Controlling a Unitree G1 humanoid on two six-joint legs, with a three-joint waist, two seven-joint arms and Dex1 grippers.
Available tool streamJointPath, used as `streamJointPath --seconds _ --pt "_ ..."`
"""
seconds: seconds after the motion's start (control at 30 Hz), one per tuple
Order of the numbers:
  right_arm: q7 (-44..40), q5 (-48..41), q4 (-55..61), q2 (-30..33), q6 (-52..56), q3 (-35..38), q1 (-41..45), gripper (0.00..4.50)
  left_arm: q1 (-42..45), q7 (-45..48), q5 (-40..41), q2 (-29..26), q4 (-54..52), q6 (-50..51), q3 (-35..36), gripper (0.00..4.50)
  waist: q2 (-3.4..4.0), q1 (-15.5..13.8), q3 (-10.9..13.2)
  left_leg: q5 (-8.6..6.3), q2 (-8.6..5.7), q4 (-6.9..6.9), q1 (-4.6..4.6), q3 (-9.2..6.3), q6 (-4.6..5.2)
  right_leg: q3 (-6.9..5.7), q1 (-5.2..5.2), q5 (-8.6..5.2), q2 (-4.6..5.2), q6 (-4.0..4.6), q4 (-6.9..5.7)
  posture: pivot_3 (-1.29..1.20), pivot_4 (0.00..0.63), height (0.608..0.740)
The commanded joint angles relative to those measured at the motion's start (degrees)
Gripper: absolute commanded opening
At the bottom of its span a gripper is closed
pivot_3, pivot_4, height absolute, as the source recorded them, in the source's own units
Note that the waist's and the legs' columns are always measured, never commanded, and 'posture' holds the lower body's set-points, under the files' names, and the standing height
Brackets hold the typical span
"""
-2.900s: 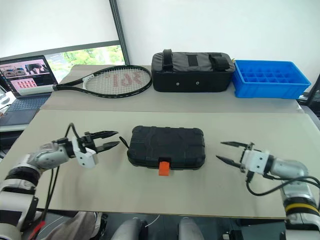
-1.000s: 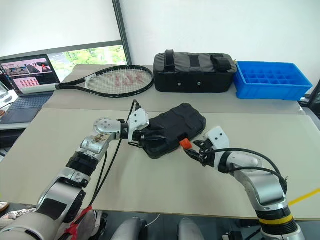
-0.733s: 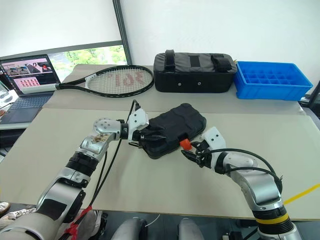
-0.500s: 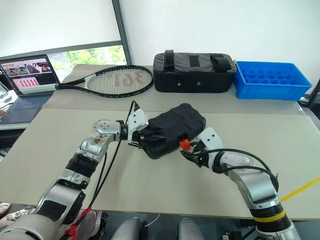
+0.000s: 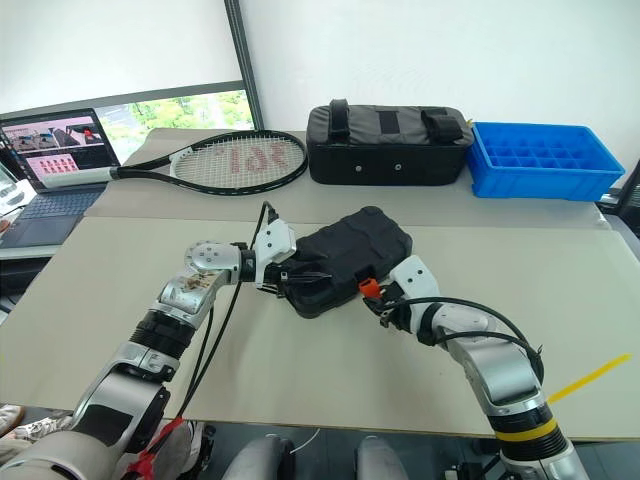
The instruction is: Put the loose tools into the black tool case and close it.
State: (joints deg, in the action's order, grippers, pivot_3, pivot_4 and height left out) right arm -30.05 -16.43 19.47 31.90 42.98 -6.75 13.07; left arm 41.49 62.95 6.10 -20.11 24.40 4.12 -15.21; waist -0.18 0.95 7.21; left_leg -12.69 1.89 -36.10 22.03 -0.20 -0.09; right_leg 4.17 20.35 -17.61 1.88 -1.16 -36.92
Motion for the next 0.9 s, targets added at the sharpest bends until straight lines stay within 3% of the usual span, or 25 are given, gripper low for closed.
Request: streamJointPath --seconds 0.03,0.37,0.9 --pt "1.0 -0.8 3.0 -1.3 -0.4 2.8 2.7 1.15 -1.6 0.3 -2.0 -0.2 0.4 1.1 -1.8 2.1 0.0 0.0 0.0 0.0 0.0 0.0 0.0 0.0 0.0 0.0 0.0 0.0 0.0 0.0 0.0 0.0 0.15 0.707" --pt "3.3 -1.3 1.5 -5.6 1.5 4.0 5.2 1.15 -2.2 0.6 -2.2 0.2 -0.5 1.4 -2.4 2.1 -0.01 1.1 0.0 0.0 0.09 0.0 -0.03 -0.01 0.0 0.04 0.02 -0.17 -0.1 -0.3 -0.06 0.0 0.15 0.707" --pt "0.8 1.2 -1.5 -4.7 -0.6 0.7 8.1 1.15 -2.9 0.9 -2.5 0.0 -0.6 1.4 -2.7 2.1 -0.01 1.4 0.0 0.0 0.07 0.0 -0.03 -0.02 0.0 0.1 0.02 -0.19 -0.1 -0.32 -0.07 0.0 0.15 0.707"
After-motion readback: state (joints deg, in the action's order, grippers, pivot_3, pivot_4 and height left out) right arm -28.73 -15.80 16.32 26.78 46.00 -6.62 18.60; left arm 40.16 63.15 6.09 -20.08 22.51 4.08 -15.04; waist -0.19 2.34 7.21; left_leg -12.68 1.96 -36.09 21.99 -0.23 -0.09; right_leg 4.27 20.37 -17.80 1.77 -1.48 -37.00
